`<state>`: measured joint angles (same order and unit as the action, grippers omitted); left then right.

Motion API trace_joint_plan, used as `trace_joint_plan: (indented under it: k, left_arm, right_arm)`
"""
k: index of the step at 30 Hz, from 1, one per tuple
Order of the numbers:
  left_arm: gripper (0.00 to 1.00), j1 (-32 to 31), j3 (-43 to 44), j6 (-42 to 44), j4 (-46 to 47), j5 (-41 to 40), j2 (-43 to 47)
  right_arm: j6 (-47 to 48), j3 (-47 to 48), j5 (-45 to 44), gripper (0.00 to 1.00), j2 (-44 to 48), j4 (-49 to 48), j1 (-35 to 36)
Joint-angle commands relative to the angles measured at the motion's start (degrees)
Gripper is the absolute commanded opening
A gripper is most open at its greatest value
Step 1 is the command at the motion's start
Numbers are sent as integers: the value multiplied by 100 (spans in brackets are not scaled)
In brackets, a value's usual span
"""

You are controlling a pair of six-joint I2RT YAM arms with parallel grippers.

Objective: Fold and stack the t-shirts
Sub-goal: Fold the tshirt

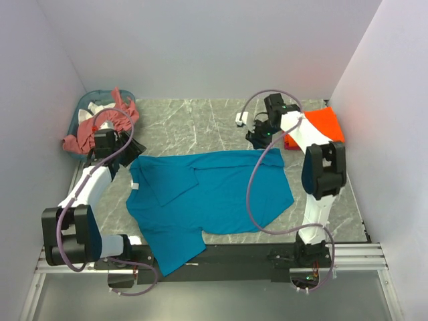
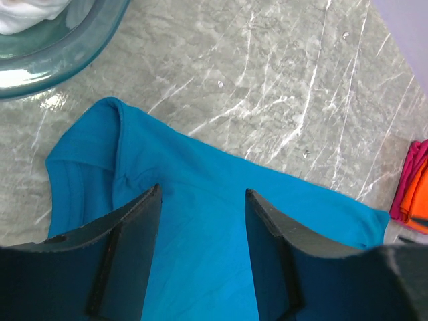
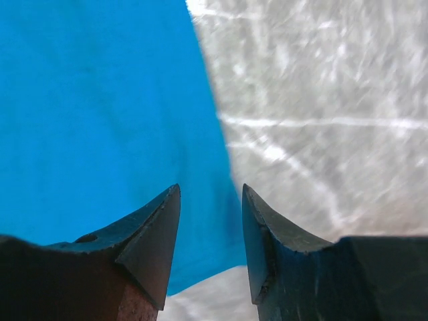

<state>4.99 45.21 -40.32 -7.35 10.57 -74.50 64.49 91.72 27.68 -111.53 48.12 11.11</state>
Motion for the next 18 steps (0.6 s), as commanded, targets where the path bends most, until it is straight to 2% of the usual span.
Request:
trace_joint_plan:
  k: [1,10,18]
  left_arm:
    - [58,-25,-3,23,-11,-125,287]
    - [58,-7,-144,129,-56,-134,507]
    - [57,-7,-214,33,94,7,480]
  right_arm:
    - [705,469,-360,49,-482,233,128]
    - [793,768,-694,48,-1038,242,268]
    - [714,610,-1045,47,-1292,154,356]
